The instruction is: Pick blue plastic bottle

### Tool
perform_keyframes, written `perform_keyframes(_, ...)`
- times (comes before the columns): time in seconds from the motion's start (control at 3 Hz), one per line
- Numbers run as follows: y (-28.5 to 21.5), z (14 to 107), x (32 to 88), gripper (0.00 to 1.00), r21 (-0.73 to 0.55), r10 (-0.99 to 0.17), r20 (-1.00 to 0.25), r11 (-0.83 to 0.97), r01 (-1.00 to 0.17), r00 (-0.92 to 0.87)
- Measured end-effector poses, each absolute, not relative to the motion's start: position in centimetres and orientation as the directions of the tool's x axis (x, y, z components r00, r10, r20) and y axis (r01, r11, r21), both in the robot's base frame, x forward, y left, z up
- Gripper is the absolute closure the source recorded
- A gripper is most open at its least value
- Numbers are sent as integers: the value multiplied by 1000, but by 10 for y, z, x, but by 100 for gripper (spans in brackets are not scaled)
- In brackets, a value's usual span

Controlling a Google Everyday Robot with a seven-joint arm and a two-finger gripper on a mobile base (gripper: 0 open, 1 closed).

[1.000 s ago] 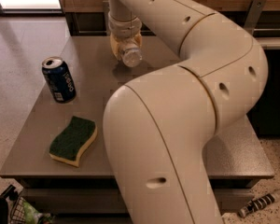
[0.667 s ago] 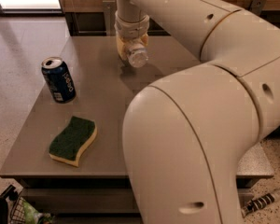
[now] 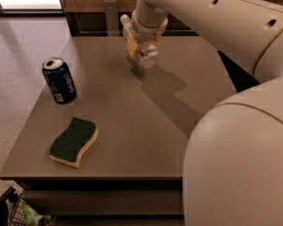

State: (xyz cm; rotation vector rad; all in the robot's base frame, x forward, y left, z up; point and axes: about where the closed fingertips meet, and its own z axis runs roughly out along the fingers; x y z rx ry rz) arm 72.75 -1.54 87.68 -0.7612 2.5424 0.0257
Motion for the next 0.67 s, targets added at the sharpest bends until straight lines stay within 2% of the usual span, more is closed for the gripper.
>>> perform_keyframes(0.33,-24,881,731,100,-127,-554,-575,788,-603,-602)
perform_keyframes(0.67,-24,894,751,100,-98,-486,-765,736,-670,-423)
